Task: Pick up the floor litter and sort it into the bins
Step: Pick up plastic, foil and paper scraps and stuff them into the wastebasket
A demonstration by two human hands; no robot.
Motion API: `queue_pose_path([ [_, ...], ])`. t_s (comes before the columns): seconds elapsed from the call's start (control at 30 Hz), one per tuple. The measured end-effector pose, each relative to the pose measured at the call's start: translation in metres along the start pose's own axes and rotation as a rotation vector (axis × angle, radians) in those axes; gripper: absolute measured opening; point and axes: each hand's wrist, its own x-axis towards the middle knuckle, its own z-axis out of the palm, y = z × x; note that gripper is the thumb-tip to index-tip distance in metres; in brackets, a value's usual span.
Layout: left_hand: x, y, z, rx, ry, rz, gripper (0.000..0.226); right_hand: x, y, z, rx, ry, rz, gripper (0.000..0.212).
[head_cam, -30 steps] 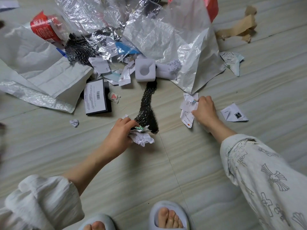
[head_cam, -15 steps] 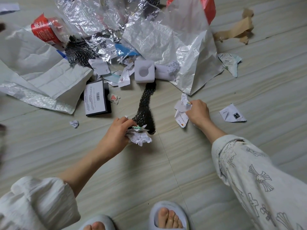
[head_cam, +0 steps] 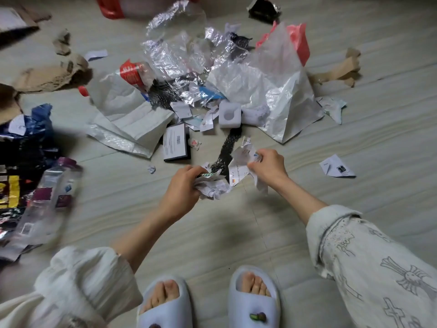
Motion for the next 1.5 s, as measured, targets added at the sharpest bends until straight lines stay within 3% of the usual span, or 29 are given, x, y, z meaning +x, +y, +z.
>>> queue_pose_path([
  [0.23, -0.061, 0.034, -0.116, 0.056, 0.226, 0.057, 0.036, -0.083, -0.097, -0.031, 0.137, -0.096, -0.199, 0.034],
  [0.37, -0.109, 0.029, -0.178, 0.02, 0.414, -0.021, 0.041, -0.133, -0.155, -0.035, 0.101, -0.133, -0.411, 0.037],
  [0.47, -0.15, 0.013, -0.2, -0.057, 0.458, -0.102, 0.044, -0.165, -0.187, -0.022, 0.027, -0.173, -0.506, 0.024],
  [0.53, -0.171, -0.007, -0.216, -0.089, 0.499, -0.144, 0.044, -0.179, -0.209, -0.006, -0.022, -0.194, -0.533, 0.008],
  [0.73, -0.222, -0.087, -0.28, -0.166, 0.762, -0.317, 0.043, -0.215, -0.296, 0.075, -0.106, -0.312, -0.597, 0.018],
  [0.97, -0.302, -0.213, -0.336, -0.13, 1.06, -0.648, 0.03, -0.281, -0.4, 0.199, 0.014, -0.492, -0.65, 0.015],
  [1.03, -0.313, -0.24, -0.344, -0.112, 1.034, -0.76, 0.039, -0.296, -0.423, 0.229, 0.06, -0.507, -0.676, 0.021],
  [1.17, -0.327, -0.277, -0.341, -0.134, 0.796, -0.973, 0.062, -0.317, -0.455, 0.289, 0.124, -0.53, -0.676, 0.022],
  [1.27, -0.341, -0.296, -0.336, -0.177, 0.774, -0.951, 0.068, -0.325, -0.456, 0.332, 0.052, -0.616, -0.648, 0.017],
  [1.4, -0.363, -0.3, -0.335, -0.155, 1.017, -0.819, 0.054, -0.335, -0.441, 0.356, -0.083, -0.723, -0.645, 0.015],
  [1.5, -0.365, -0.291, -0.338, -0.116, 1.134, -0.756, 0.052, -0.34, -0.438, 0.356, -0.072, -0.783, -0.592, 0.038],
])
